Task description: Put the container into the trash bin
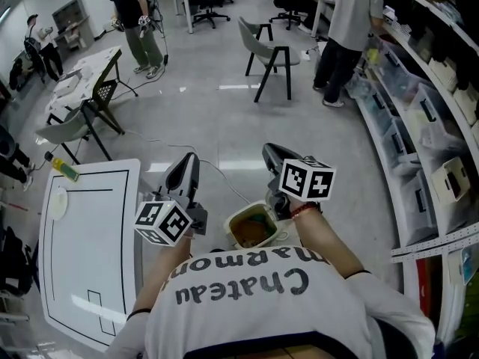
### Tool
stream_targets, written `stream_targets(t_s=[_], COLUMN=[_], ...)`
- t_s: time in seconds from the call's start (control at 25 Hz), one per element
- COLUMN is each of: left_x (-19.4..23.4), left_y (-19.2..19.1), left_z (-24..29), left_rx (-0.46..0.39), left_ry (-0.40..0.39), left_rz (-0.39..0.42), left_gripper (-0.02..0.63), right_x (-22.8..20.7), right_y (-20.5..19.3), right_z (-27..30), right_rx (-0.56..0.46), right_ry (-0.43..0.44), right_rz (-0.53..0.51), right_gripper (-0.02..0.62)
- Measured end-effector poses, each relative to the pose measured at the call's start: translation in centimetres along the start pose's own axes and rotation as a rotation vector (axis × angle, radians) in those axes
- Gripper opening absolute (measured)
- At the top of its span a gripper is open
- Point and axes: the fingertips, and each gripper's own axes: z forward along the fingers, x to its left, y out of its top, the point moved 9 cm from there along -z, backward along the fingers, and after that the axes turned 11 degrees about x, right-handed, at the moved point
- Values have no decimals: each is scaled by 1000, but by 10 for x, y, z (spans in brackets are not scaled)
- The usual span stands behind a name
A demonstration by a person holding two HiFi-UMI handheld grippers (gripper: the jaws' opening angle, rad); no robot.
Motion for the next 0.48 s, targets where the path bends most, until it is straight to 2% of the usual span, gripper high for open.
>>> stream_targets(t_s=[0.48], left_x=[3], left_y=[-10], left_z=[-2], left_rx=[20], left_ry=[2], left_rz=[-22], left_gripper=[25], right_x=[-8], right_y=[-10], right_z=[-2], right_rx=[23], right_ry=[-34], right_rz=[14], right_gripper=[35])
